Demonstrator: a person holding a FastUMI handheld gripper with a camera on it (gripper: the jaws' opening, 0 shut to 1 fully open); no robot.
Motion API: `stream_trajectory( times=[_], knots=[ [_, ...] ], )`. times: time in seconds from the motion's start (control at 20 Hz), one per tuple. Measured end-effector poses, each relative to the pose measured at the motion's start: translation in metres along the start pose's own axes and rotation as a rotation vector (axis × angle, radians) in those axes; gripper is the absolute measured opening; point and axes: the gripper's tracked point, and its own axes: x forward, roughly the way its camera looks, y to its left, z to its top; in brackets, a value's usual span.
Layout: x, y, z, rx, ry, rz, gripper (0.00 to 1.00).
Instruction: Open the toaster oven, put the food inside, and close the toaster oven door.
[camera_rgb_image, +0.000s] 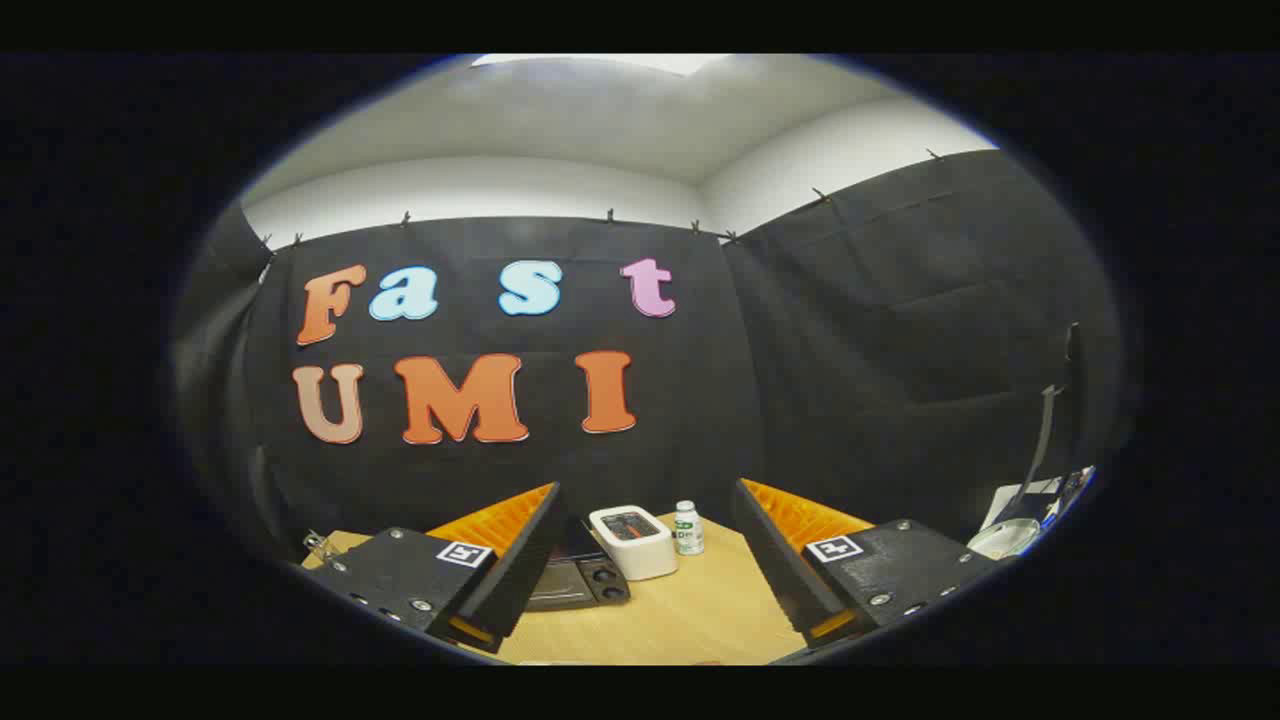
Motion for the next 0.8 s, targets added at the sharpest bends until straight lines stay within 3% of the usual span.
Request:
stream_trajectory(
  times=[0.3,0.6,0.8],
  knots=[
    [0.003,0.009,0.001,-0.070,0.015,0.031,0.98],
    [0.005,0.032,-0.010,-0.014,0.049,0.089,0.98],
    [0.002,0.031,-0.015,-0.067,0.044,0.055,0.98]
  ],
)
